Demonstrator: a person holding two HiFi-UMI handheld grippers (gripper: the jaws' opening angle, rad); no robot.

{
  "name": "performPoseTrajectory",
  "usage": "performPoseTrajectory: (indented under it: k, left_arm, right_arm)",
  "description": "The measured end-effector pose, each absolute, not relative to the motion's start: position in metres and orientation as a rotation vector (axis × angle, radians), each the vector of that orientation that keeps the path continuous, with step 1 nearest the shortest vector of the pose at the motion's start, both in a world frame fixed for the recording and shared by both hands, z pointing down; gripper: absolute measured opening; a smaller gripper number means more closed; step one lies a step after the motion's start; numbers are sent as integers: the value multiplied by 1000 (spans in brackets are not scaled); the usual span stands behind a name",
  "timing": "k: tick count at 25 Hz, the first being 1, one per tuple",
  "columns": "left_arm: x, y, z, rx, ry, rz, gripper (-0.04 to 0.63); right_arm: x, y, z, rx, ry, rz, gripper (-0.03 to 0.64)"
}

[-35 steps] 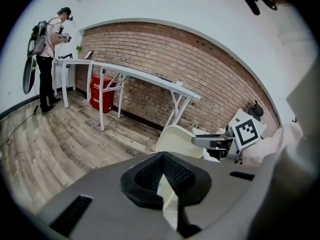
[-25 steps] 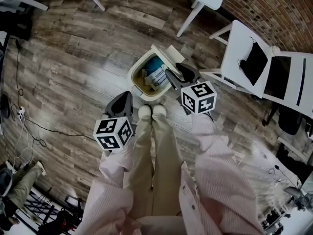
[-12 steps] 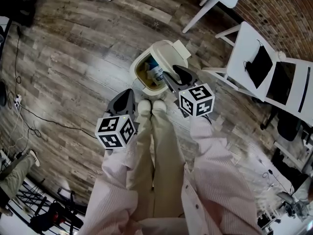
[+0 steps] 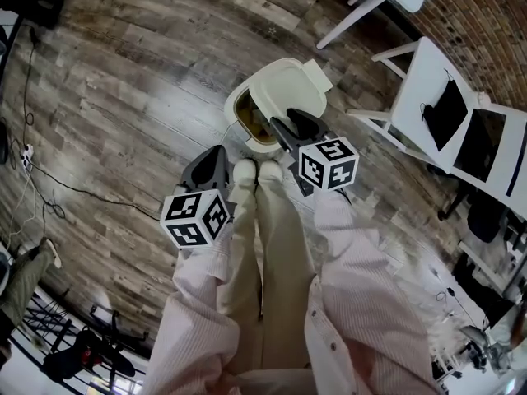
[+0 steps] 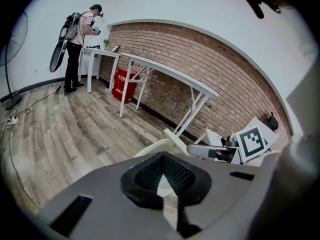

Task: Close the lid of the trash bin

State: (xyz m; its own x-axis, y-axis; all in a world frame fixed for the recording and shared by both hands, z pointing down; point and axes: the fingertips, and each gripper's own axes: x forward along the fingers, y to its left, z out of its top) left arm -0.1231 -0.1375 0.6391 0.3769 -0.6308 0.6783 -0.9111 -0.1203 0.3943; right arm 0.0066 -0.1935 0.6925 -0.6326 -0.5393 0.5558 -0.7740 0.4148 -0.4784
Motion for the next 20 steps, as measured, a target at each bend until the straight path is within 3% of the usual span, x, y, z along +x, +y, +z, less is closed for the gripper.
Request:
performPoseTrajectory:
  k: [9, 16, 20]
  left_arm:
    - [-134, -128, 658, 1811, -1359, 447, -8]
    - [-149, -123, 678, 1797, -1386, 463, -7]
    - [-152, -120, 692, 1784, -1394, 454, -7]
  right_arm:
    - [-16, -178, 730, 1059, -2324, 1168, 174]
    - [-17, -176, 764, 1108, -2259, 1085, 29]
    - [-22, -174, 776, 1085, -2254, 1056, 14]
